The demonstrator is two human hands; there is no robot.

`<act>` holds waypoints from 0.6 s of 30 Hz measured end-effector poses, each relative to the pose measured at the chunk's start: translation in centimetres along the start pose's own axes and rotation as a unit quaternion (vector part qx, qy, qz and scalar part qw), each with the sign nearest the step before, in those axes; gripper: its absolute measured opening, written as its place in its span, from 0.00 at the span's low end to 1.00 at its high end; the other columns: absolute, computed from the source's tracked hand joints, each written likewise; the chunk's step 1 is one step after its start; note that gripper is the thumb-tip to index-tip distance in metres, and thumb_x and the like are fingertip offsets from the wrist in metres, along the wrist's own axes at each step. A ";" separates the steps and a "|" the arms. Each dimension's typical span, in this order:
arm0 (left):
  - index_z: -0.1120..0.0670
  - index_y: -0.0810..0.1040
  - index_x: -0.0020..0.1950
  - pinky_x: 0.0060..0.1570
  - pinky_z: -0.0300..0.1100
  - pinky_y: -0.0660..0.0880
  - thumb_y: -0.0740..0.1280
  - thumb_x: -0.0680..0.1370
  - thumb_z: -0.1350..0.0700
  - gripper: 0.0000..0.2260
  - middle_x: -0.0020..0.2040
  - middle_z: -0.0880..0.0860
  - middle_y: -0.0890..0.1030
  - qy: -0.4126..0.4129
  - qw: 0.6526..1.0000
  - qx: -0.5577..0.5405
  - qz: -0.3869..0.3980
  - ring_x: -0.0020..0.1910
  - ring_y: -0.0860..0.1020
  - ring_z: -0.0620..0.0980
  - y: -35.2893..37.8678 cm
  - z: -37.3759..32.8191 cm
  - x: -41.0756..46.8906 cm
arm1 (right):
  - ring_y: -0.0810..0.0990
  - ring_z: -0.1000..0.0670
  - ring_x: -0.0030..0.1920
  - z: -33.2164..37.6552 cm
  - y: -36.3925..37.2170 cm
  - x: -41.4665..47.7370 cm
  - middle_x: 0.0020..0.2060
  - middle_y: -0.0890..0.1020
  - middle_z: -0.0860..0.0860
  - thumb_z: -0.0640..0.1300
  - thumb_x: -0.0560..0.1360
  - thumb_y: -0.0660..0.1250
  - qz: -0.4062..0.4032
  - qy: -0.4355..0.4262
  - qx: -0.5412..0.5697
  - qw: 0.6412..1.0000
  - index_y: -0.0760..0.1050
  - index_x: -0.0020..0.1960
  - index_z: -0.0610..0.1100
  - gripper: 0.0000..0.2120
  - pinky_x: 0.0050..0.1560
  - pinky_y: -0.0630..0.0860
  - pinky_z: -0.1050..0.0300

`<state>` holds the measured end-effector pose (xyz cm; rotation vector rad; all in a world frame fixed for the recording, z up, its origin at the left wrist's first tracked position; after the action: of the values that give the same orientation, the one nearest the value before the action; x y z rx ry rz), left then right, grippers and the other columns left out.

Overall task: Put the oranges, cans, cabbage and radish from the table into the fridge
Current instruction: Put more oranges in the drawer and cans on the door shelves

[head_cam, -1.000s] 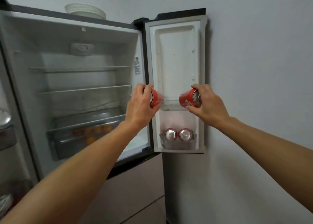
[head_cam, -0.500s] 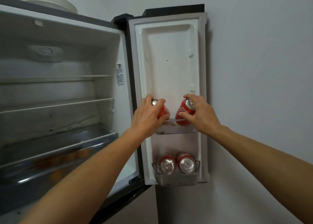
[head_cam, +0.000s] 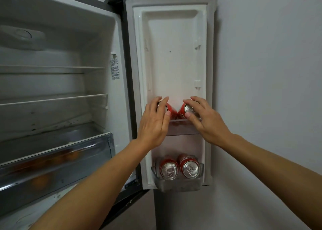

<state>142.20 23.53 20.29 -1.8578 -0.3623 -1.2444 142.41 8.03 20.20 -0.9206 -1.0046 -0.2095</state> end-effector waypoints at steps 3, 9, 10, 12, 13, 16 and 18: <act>0.46 0.51 0.78 0.71 0.50 0.60 0.43 0.80 0.41 0.27 0.78 0.50 0.51 -0.006 0.999 0.005 0.032 0.75 0.57 0.51 0.4 0.1 -0.4 | 0.66 0.49 0.71 0.1 0.0 -0.2 0.74 0.61 0.52 0.58 0.80 0.53 -0.001 0.002 -0.007 1.000 0.62 0.74 0.55 0.24 0.65 0.73 0.45; 0.47 0.52 0.78 0.71 0.48 0.59 0.48 0.81 0.44 0.26 0.79 0.52 0.50 -0.042 0.996 0.037 0.068 0.75 0.56 0.52 -1.0 0.7 -3.7 | 0.62 0.43 0.73 0.7 0.2 -0.5 0.75 0.60 0.47 0.61 0.80 0.53 -0.009 0.006 -0.067 0.998 0.61 0.75 0.54 0.25 0.67 0.68 0.42; 0.49 0.57 0.77 0.70 0.49 0.62 0.50 0.80 0.46 0.25 0.78 0.53 0.55 -0.051 0.995 0.055 0.068 0.74 0.59 0.52 -1.6 1.1 -4.6 | 0.64 0.42 0.72 1.5 -0.3 -0.6 0.74 0.63 0.45 0.59 0.79 0.55 -0.027 -0.011 -0.079 0.996 0.65 0.73 0.52 0.25 0.67 0.68 0.41; 0.52 0.66 0.72 0.66 0.51 0.69 0.54 0.80 0.49 0.21 0.73 0.55 0.65 -0.064 0.991 0.094 0.070 0.69 0.66 0.52 -3.1 1.6 -6.3 | 0.67 0.40 0.70 3.5 -1.1 -0.8 0.70 0.68 0.43 0.55 0.76 0.58 -0.066 -0.063 -0.098 0.991 0.72 0.67 0.47 0.23 0.65 0.69 0.40; 0.54 0.70 0.69 0.62 0.52 0.72 0.56 0.80 0.50 0.19 0.69 0.55 0.69 -0.070 0.988 0.113 0.073 0.65 0.70 0.52 -4.0 1.8 -7.2 | 0.68 0.40 0.69 4.8 -1.4 -1.0 0.69 0.71 0.42 0.53 0.75 0.60 -0.081 -0.091 -0.098 0.988 0.74 0.65 0.45 0.21 0.64 0.69 0.40; 0.55 0.74 0.63 0.49 0.47 0.76 0.61 0.80 0.53 0.13 0.58 0.51 0.75 -0.097 0.975 0.179 0.086 0.54 0.74 0.49 -6.8 1.5 -10.1 | 0.72 0.40 0.64 9.1 -1.6 -2.0 0.63 0.76 0.42 0.48 0.73 0.63 -0.100 -0.169 -0.061 0.979 0.77 0.60 0.43 0.17 0.61 0.69 0.43; 0.54 0.75 0.61 0.43 0.42 0.73 0.60 0.80 0.52 0.12 0.55 0.49 0.76 -0.126 0.961 0.227 0.097 0.52 0.75 0.49 -8.7 0.9 -12.7 | 0.76 0.42 0.59 12.2 -0.9 -3.1 0.58 0.78 0.43 0.46 0.73 0.64 -0.077 -0.216 -0.016 0.973 0.78 0.57 0.42 0.15 0.55 0.73 0.46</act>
<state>131.35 32.09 13.46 -1.6044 -0.5390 -0.7173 132.47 15.78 20.76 -0.9389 -1.4830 -0.1583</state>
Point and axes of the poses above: each hand's wrist, its own x-axis towards the middle knuckle, its own y-axis out of the palm, z = x × y, the point moved 10 cm from there along x, towards the middle knuckle
